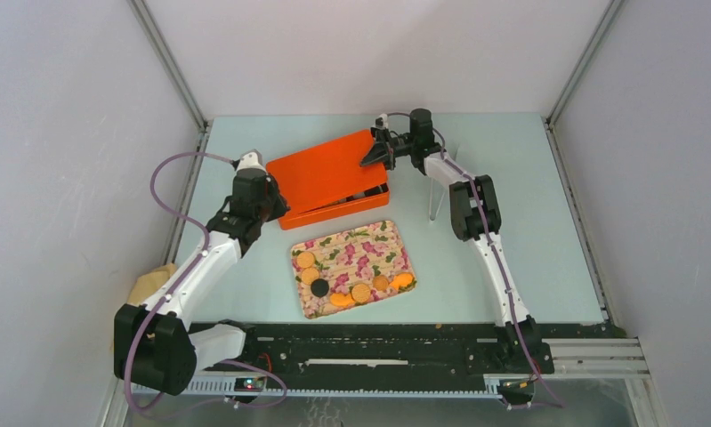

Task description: Pack the cookies

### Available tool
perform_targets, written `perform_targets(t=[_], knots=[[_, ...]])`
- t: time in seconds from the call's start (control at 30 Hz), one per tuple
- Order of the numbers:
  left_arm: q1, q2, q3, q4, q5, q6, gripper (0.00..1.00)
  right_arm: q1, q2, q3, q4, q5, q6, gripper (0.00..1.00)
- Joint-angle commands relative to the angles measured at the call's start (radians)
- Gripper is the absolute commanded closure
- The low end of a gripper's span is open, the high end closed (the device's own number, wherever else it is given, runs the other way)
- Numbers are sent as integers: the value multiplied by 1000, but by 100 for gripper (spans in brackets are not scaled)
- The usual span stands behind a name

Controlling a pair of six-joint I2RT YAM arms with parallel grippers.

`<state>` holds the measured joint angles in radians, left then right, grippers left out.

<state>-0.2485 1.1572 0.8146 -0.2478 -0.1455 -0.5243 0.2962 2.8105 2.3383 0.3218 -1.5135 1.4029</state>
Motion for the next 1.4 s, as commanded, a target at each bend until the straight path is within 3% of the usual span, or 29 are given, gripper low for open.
perform_targets(t=[0.0, 0.3, 0.5, 0.8, 1.03, 1.17, 1.37], knots=[[-5, -11, -21, 40, 5, -9, 100, -16, 28, 48, -16, -5, -9, 100], [-5, 37, -52, 82, 34, -21, 100, -46, 27, 9, -67, 31, -45, 100], [-8, 173, -60, 147, 48, -50, 100, -69, 21, -13, -91, 61, -60, 99], [-16, 371, 42, 198, -5, -85, 100, -69, -5, -37, -137, 69, -111, 99], [-46, 250, 71, 177, 94, -108, 100, -69, -17, -57, -183, 82, -156, 99], [-64, 215, 122, 128, 43, -107, 100, -72, -17, -64, -198, 90, -168, 100], [-29, 417, 260, 113, 48, -83, 100, -77, -24, -70, -199, 99, -170, 100]])
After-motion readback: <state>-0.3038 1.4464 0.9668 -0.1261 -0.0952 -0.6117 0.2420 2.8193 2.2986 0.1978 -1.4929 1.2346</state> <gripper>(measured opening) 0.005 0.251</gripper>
